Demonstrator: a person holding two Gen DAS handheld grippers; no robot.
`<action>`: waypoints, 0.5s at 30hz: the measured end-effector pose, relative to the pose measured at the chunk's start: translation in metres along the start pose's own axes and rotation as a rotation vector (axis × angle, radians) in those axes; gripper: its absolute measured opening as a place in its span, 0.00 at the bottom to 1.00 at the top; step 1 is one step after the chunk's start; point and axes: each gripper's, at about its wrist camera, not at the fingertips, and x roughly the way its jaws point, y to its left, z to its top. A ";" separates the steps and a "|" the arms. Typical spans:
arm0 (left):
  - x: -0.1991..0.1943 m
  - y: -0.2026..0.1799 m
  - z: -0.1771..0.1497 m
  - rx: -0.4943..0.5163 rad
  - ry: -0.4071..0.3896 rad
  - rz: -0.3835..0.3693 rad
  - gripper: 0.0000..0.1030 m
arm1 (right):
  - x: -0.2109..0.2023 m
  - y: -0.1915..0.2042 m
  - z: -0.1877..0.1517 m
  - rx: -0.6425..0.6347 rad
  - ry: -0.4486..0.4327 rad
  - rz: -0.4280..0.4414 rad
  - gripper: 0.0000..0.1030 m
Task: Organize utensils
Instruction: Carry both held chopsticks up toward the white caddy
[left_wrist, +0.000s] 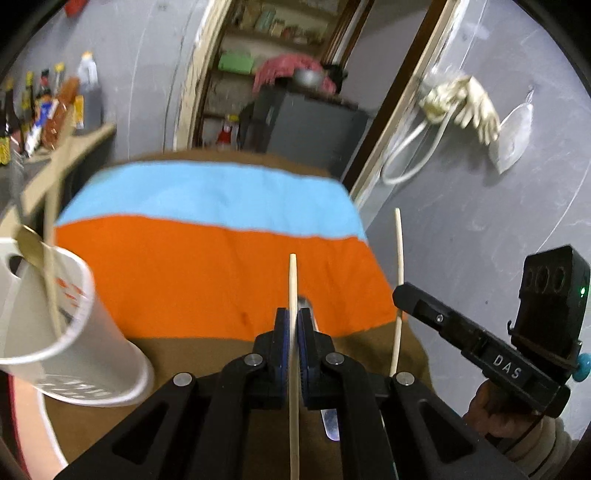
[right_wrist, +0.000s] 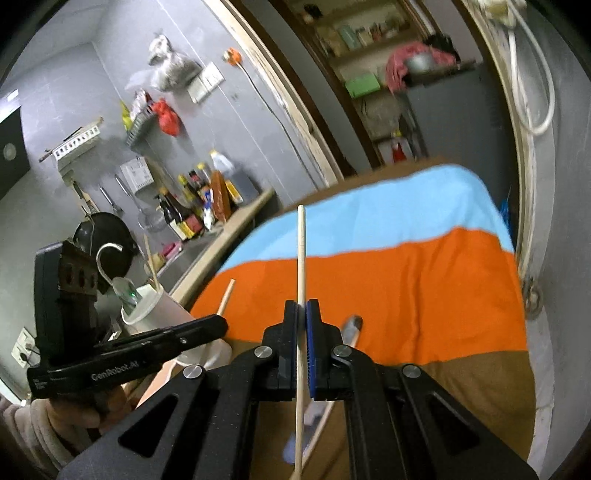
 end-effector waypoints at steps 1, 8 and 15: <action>-0.006 0.001 0.001 -0.001 -0.020 -0.003 0.05 | -0.005 0.001 0.003 -0.005 -0.013 0.000 0.04; -0.062 0.013 0.016 0.004 -0.179 -0.012 0.05 | -0.026 0.050 0.027 -0.092 -0.112 0.015 0.04; -0.110 0.031 0.031 -0.003 -0.308 0.004 0.05 | -0.037 0.105 0.051 -0.183 -0.192 0.085 0.04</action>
